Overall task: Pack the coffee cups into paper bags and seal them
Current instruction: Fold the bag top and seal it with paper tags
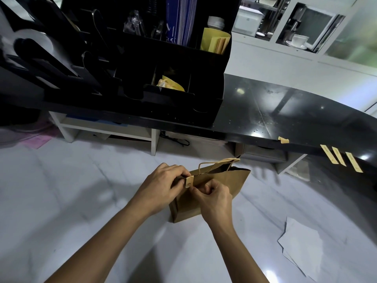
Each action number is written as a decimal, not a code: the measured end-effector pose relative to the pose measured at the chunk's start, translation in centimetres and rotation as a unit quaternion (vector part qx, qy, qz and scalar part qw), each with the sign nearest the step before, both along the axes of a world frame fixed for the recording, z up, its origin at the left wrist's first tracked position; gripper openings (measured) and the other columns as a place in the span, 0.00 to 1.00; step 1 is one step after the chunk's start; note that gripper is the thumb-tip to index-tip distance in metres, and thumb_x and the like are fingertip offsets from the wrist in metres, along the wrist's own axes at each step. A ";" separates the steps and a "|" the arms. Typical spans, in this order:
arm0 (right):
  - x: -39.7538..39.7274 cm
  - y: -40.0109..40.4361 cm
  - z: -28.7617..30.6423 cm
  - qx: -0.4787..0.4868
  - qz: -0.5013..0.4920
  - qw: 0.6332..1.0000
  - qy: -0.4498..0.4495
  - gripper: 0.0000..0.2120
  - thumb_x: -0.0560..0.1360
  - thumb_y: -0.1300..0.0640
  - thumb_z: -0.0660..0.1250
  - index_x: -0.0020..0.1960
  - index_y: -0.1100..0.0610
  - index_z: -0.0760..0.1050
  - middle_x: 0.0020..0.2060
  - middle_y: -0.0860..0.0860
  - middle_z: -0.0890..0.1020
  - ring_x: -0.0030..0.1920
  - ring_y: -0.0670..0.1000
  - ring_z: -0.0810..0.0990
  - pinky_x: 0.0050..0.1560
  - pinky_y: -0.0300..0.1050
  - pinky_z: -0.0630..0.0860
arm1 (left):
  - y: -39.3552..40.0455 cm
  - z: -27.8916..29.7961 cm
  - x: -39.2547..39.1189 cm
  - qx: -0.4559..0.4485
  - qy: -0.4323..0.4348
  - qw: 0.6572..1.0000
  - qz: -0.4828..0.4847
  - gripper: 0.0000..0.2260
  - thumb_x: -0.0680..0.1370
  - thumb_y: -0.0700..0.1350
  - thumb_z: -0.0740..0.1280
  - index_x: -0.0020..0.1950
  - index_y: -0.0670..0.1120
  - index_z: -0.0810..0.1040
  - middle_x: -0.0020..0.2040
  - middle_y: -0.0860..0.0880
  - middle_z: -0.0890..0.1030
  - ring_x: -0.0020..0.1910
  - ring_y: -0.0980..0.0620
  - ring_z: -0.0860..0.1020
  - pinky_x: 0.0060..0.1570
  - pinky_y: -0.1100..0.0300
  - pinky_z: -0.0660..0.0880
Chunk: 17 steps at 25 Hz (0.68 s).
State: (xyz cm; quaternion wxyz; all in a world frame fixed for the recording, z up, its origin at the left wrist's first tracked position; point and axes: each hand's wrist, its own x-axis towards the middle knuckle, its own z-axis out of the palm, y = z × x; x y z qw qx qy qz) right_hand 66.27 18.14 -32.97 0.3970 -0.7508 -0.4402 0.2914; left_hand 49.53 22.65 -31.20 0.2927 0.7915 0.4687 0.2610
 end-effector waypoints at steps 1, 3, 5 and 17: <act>0.1 0.0 -0.1 -0.001 -0.003 1.000 -0.001 0.24 0.70 0.53 0.79 0.31 0.52 0.63 0.21 0.43 0.68 0.24 0.45 0.64 0.24 0.36 0.62 | -0.1 0.0 0.1 0.002 0.002 1.000 -0.002 0.07 0.80 0.49 0.64 0.57 0.58 0.77 0.48 0.67 0.74 0.55 0.61 0.70 0.48 0.62 0.73; 0.2 -0.1 -0.3 -0.001 -0.006 1.000 0.002 0.24 0.69 0.53 0.79 0.30 0.52 0.62 0.20 0.43 0.68 0.24 0.45 0.64 0.24 0.36 0.62 | -0.2 0.1 0.4 0.005 0.001 1.000 0.007 0.05 0.80 0.52 0.65 0.55 0.58 0.77 0.49 0.66 0.75 0.54 0.62 0.70 0.47 0.63 0.72; 0.2 -0.1 -0.4 -0.004 -0.004 1.000 0.005 0.23 0.70 0.54 0.78 0.30 0.52 0.63 0.20 0.43 0.69 0.24 0.45 0.64 0.24 0.36 0.62 | -0.3 0.2 0.8 0.010 -0.005 1.000 0.027 0.04 0.80 0.55 0.66 0.53 0.58 0.77 0.48 0.65 0.76 0.53 0.61 0.71 0.46 0.64 0.71; 1.8 0.2 0.5 -0.006 -0.005 1.000 -0.001 0.22 0.68 0.52 0.79 0.31 0.53 0.65 0.21 0.42 0.71 0.25 0.42 0.68 0.24 0.33 0.64 | -0.1 1.1 1.2 0.124 0.061 0.990 0.020 0.06 0.82 0.49 0.66 0.52 0.50 0.81 0.47 0.55 0.82 0.49 0.53 0.72 0.51 0.58 0.68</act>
